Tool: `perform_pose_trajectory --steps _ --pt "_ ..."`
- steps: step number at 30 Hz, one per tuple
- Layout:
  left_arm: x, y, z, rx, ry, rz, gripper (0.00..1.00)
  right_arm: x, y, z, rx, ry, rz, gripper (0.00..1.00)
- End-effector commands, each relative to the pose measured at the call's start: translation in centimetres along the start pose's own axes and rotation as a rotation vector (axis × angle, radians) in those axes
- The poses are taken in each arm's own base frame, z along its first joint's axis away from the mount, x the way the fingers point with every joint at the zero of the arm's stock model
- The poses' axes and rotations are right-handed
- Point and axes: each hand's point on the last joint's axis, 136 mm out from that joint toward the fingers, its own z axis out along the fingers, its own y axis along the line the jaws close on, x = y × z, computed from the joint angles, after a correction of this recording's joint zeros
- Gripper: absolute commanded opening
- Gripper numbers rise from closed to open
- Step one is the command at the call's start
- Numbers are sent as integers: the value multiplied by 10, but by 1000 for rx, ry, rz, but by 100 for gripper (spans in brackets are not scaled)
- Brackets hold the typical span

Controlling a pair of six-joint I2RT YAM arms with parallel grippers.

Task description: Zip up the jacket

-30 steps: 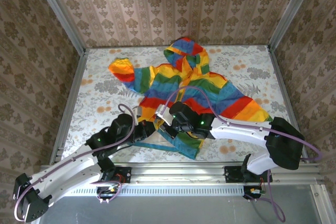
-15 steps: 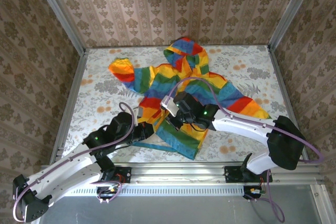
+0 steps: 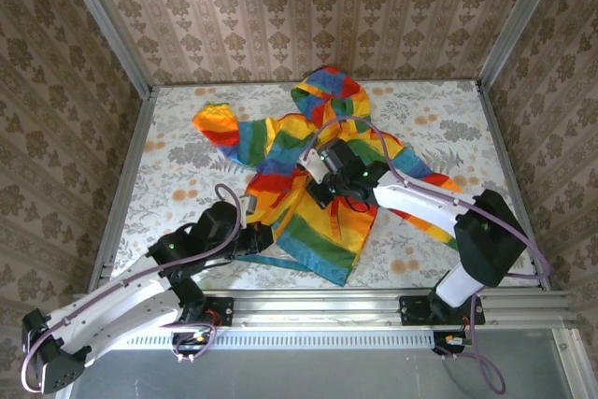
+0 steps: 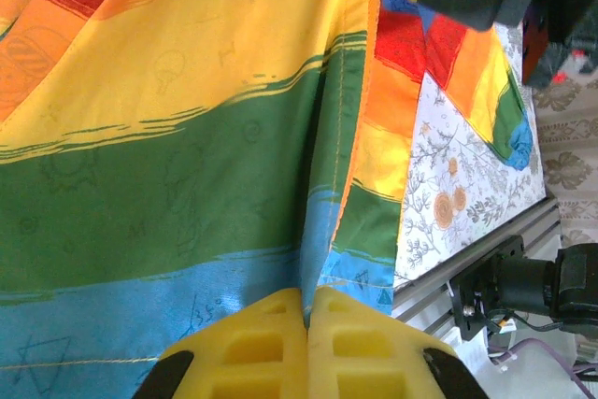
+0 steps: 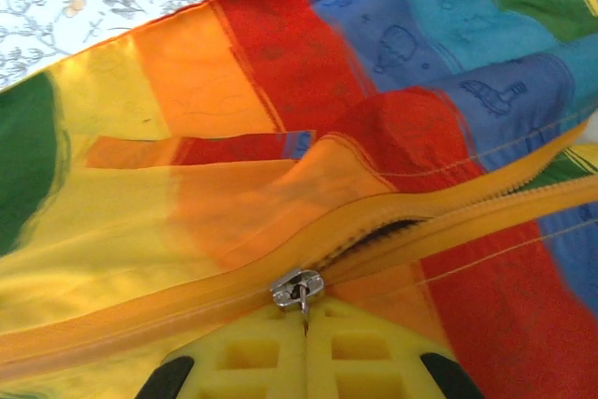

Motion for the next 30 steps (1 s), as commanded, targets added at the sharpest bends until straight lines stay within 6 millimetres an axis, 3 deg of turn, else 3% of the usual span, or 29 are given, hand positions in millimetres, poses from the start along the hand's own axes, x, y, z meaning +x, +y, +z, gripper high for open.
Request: perform_pose_trajectory --steps 1,10,20,30 --pt "14 3 -6 -26 69 31 0 -9 -36 0 83 0 22 0" --pt "18 6 -8 -50 98 60 0 -13 -88 8 133 37 76 0" --pt "23 11 0 -76 129 70 0 -31 -152 8 213 39 107 0" --pt "30 23 2 -115 147 35 0 -31 -212 20 275 53 159 0"
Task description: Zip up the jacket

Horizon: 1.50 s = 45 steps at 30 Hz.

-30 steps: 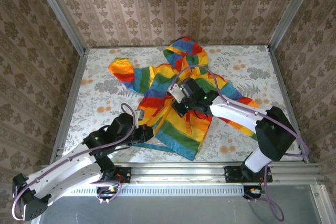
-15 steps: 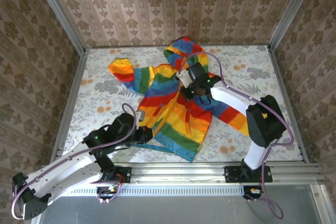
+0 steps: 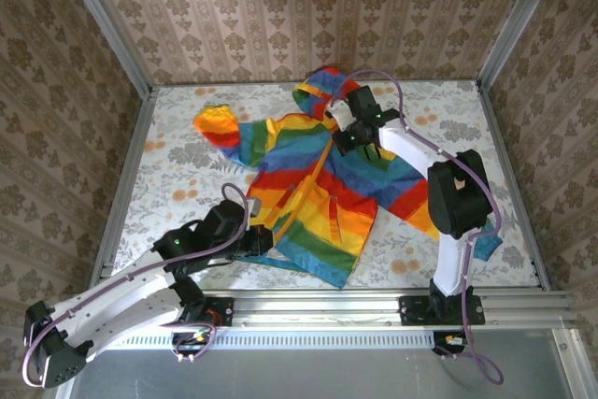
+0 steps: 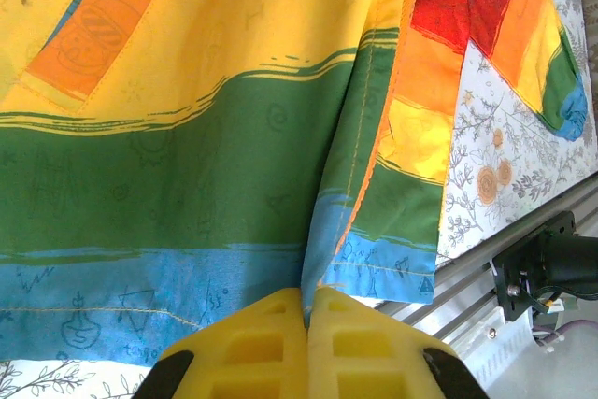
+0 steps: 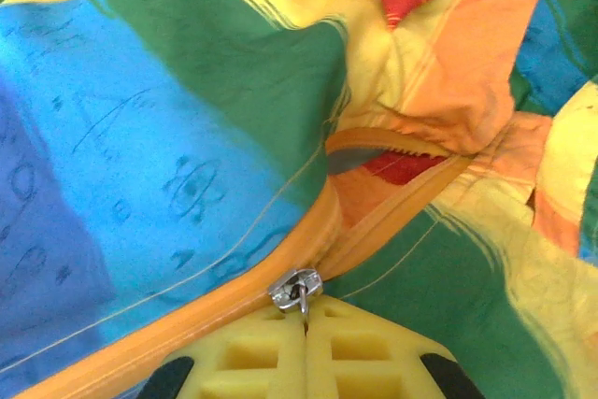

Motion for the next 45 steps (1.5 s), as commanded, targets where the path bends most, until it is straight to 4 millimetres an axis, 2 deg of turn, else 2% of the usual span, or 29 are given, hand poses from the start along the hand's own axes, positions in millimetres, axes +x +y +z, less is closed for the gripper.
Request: perform_pose_trajectory --steps 1,8,16,25,30,39,45 --pt "21 12 -1 -44 85 -15 0 -15 -40 1 97 -30 20 0" --pt "28 22 -3 -78 96 -39 0 -32 -70 17 128 -34 44 0" --pt "30 29 -1 -93 95 -66 0 -53 -96 38 135 -48 66 0" --pt "27 34 4 -104 114 -85 0 -73 -129 43 181 -65 105 0" --pt "21 37 6 -75 104 -126 0 -74 -148 43 207 -80 144 0" --pt "1 46 6 -42 97 -189 0 -57 -174 38 281 -49 185 0" --pt "5 61 7 -43 112 -230 0 -60 -189 26 349 -60 176 0"
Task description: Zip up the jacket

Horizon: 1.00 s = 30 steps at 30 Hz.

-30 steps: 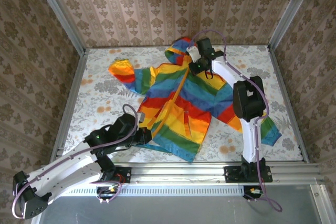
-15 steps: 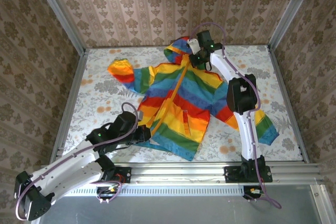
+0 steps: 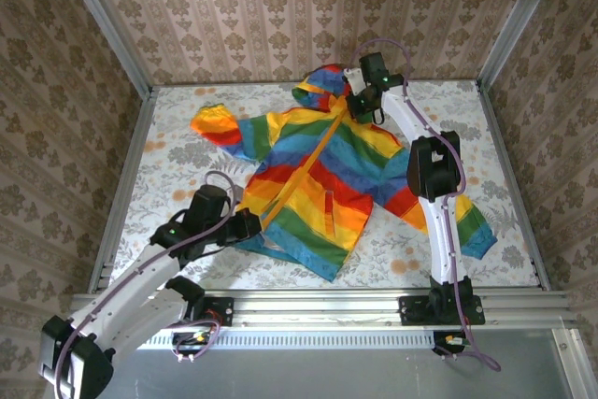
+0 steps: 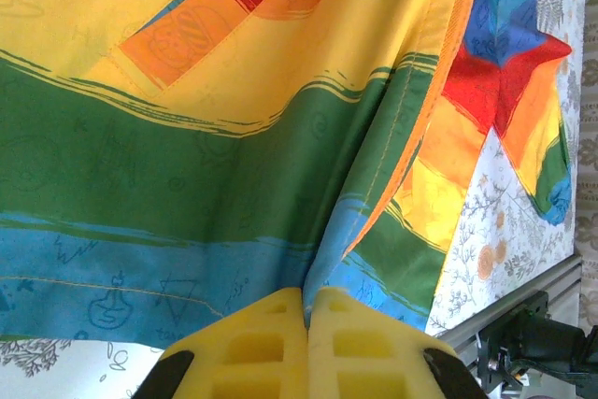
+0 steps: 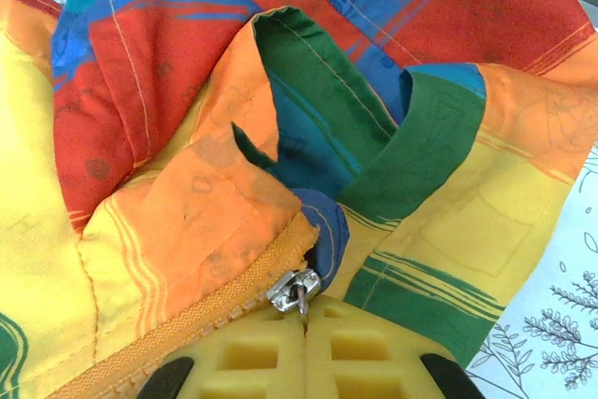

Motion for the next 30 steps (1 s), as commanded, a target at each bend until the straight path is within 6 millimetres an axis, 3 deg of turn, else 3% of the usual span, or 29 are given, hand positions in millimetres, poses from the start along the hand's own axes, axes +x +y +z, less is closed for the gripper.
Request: perform_pose_trajectory --steps 1,5,9,12,22,30 --pt "38 26 2 -54 157 -36 0 -21 -66 -20 213 -90 51 0" --pt "32 25 5 -44 138 -24 0 -24 -60 -22 182 -101 43 2" --pt "9 20 -1 -72 92 30 37 -32 -49 -40 179 -158 38 37" --pt "-15 17 -9 -97 44 83 46 -30 -44 -55 175 -194 42 47" --pt "-105 17 -31 -182 -152 226 56 12 -31 -108 206 -261 71 54" --pt "-172 47 -58 -409 -305 394 77 72 -9 -155 199 -384 171 61"
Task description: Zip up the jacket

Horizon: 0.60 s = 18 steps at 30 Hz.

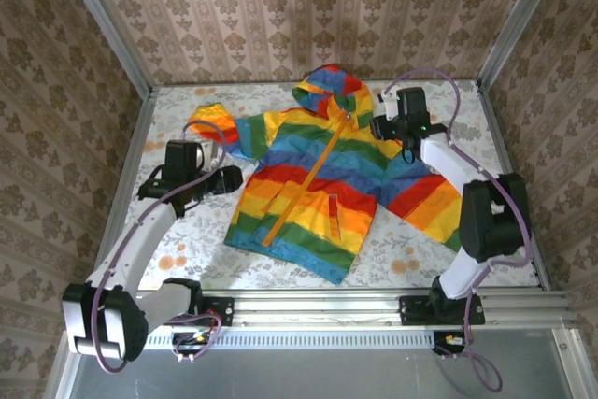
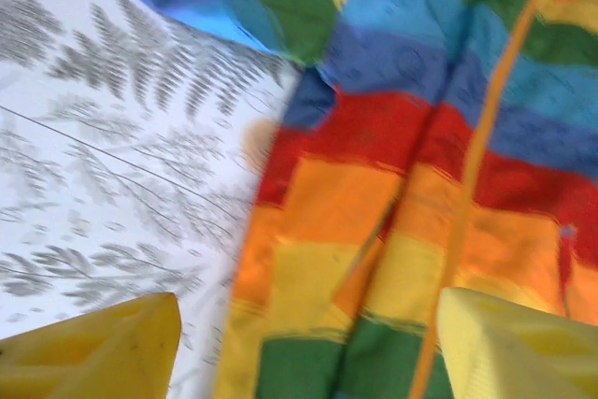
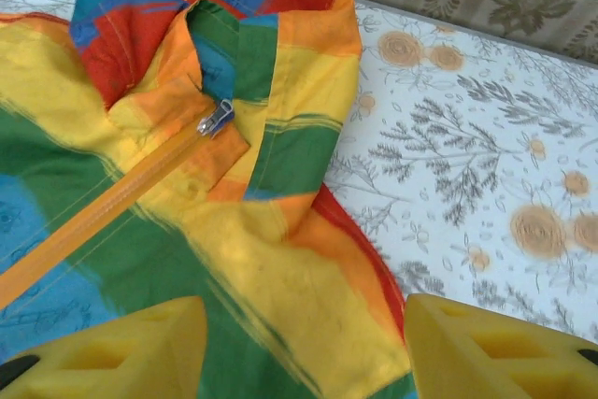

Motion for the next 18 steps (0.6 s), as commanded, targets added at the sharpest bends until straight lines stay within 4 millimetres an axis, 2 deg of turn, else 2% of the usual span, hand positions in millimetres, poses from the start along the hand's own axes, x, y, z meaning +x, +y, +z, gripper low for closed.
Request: perform_pose_trajectory --steps 1,3,5,8,11,14,18 --pt "-34 23 -5 -121 -109 155 86 -6 -2 -28 17 -133 85 63" --pt "-49 34 -7 -172 -177 186 99 7 0 -43 16 -167 103 77" --pt "-62 41 -10 -212 -251 204 100 18 -3 -59 38 -209 116 83" --pt "-72 50 -14 -257 -386 194 100 43 -17 -71 132 -221 160 98" --pt "-68 55 -13 -245 -559 182 100 64 -29 -80 211 -266 195 100" --pt "-60 60 -20 -254 -736 201 100 77 -31 -89 234 -375 191 100" --pt "-48 65 -20 -310 -763 317 100 99 -31 -83 253 -373 179 100"
